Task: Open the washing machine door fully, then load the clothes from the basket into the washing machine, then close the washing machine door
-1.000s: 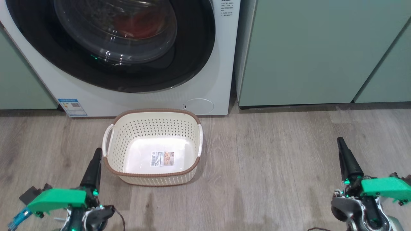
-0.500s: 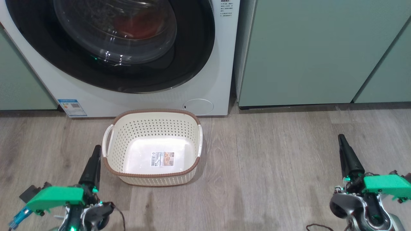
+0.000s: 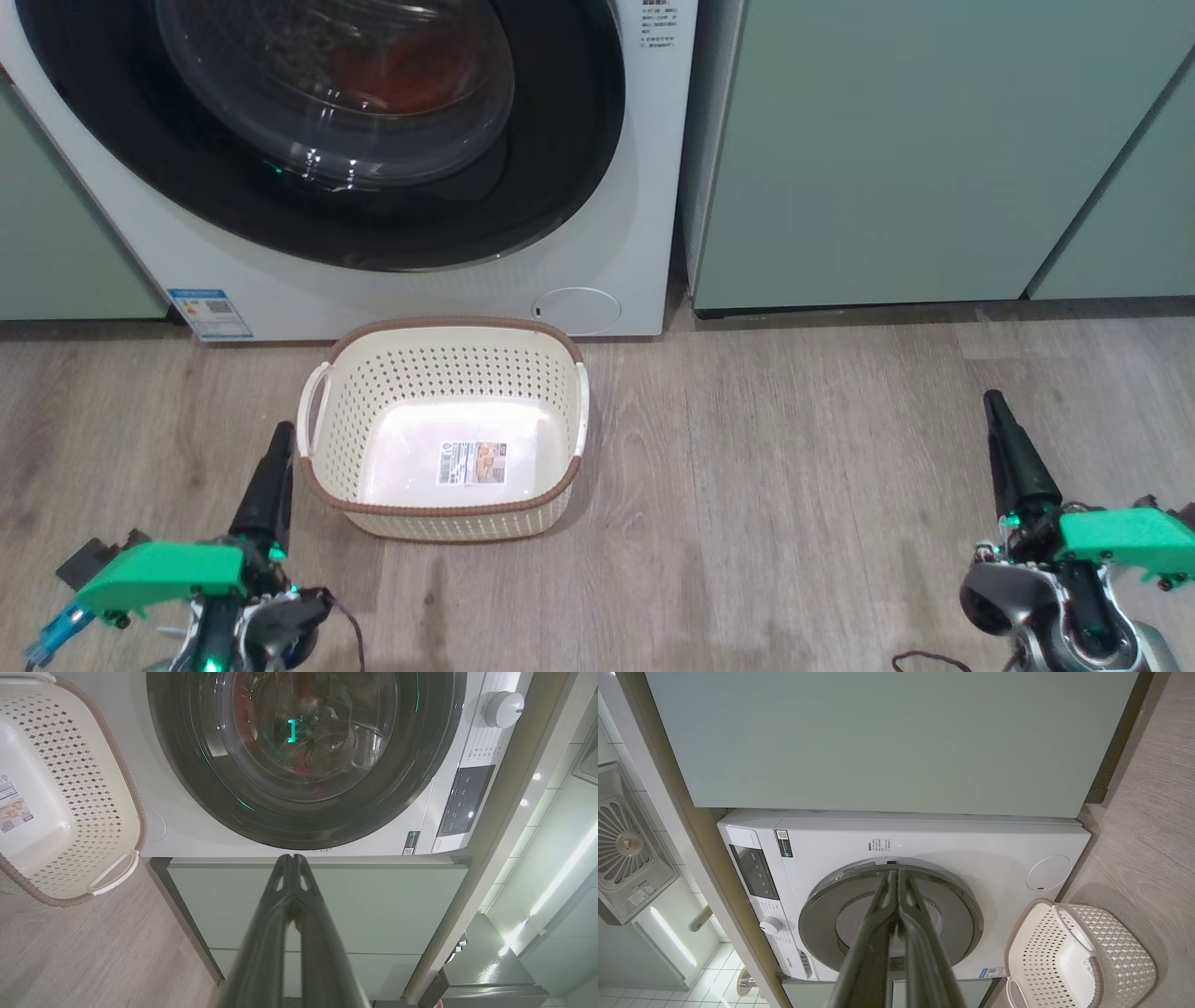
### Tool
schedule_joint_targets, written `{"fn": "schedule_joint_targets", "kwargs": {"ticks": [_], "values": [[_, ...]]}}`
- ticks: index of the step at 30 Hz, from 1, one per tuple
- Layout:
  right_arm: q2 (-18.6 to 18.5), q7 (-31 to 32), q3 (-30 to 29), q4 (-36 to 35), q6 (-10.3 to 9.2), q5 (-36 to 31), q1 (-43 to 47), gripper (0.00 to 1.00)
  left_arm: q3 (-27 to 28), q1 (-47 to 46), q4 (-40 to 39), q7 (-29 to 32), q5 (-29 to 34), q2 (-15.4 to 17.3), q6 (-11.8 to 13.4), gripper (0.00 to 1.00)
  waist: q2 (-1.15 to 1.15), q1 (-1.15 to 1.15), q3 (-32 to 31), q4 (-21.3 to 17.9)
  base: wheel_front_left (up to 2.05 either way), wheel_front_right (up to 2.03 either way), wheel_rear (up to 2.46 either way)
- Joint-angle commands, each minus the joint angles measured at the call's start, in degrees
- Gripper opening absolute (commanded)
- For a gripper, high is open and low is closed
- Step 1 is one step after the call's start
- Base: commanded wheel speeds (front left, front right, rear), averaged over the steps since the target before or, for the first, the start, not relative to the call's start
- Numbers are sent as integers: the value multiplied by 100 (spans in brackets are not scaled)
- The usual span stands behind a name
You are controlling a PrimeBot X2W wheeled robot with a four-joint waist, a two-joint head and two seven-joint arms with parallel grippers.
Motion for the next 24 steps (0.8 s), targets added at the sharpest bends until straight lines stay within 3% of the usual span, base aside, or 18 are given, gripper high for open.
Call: {"fn": "schedule_joint_targets", "kwargs": {"ticks": [1,24], "values": [[-61,28,91,-185,0,-6,-281,0,191,-273,-171,19,-35,48,-54,0,0,0,0,0,0,0,0],[-34,59,53,-182,0,-38,-284,0,190,-273,-172,18,-36,48,-54,0,0,0,0,0,0,0,0]]}}
